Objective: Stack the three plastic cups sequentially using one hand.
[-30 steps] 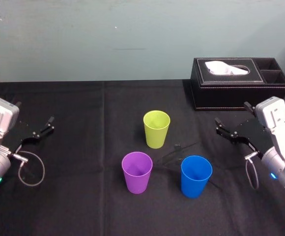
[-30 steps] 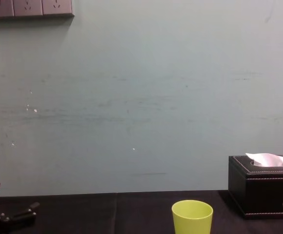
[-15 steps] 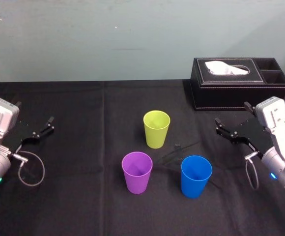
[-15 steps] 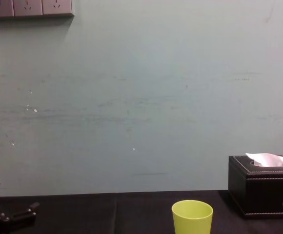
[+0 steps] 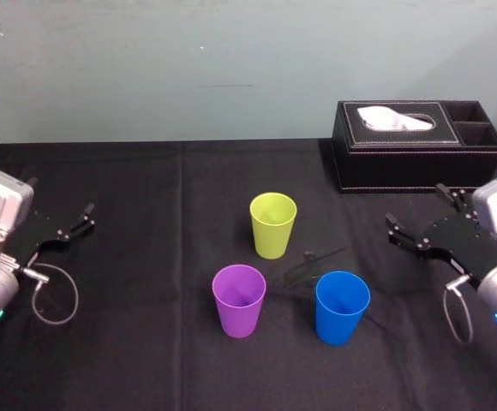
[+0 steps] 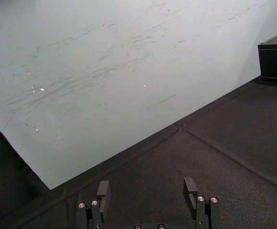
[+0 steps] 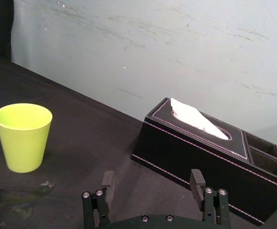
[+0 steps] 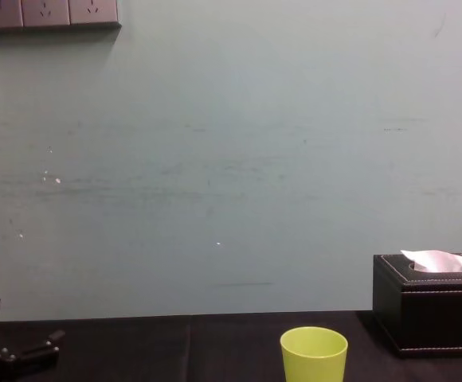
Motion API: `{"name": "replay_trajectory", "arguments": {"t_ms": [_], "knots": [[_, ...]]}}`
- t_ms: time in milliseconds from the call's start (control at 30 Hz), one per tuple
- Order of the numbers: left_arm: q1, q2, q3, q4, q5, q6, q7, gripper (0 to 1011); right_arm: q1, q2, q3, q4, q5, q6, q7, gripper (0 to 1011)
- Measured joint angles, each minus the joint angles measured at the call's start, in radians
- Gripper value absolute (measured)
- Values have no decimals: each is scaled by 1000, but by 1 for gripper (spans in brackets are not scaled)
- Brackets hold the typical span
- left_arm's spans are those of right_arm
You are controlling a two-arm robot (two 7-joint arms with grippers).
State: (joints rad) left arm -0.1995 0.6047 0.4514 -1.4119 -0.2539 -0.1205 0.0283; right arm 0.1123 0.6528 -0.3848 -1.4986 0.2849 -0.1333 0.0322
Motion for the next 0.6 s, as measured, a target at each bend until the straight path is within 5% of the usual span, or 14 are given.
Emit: {"name": "replay_trajectory", "arguments": {"t_ms": [600], "knots": [[0,0,0,0,0,0,0,1011,-240,139,186,-192,179,-56,153,1003]]}}
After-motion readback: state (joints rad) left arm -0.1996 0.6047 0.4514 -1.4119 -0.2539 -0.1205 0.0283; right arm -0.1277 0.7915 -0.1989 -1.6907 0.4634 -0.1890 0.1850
